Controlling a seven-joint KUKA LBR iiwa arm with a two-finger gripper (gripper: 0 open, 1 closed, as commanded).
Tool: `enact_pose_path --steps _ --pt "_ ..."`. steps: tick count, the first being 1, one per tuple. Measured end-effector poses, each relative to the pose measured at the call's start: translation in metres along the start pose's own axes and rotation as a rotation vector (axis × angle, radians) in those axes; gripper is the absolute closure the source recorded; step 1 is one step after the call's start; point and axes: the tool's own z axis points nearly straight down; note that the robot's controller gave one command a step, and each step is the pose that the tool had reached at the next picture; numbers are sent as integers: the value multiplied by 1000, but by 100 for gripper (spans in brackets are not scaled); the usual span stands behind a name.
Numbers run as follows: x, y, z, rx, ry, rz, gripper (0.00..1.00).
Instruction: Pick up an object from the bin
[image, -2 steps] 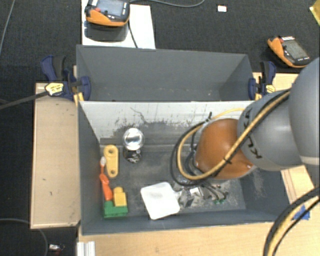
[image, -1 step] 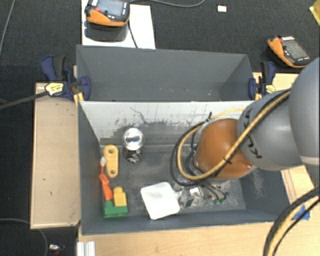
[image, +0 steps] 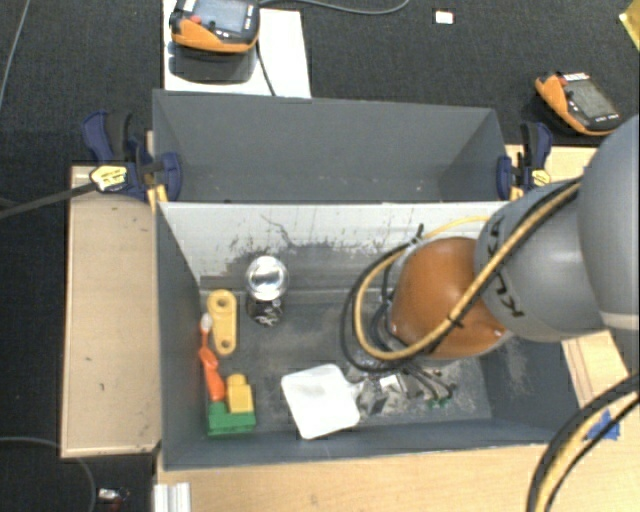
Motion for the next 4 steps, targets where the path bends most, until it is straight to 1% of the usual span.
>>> enact_pose_path --steps 1,2,3,4 --pt "0 0 0 0 0 0 100" --pt "-67 3 -36 0 -3 -270 100" --pt "-67 2 -36 0 -3 -269 100" --pt "-66 -2 -108 -1 0 -198 100"
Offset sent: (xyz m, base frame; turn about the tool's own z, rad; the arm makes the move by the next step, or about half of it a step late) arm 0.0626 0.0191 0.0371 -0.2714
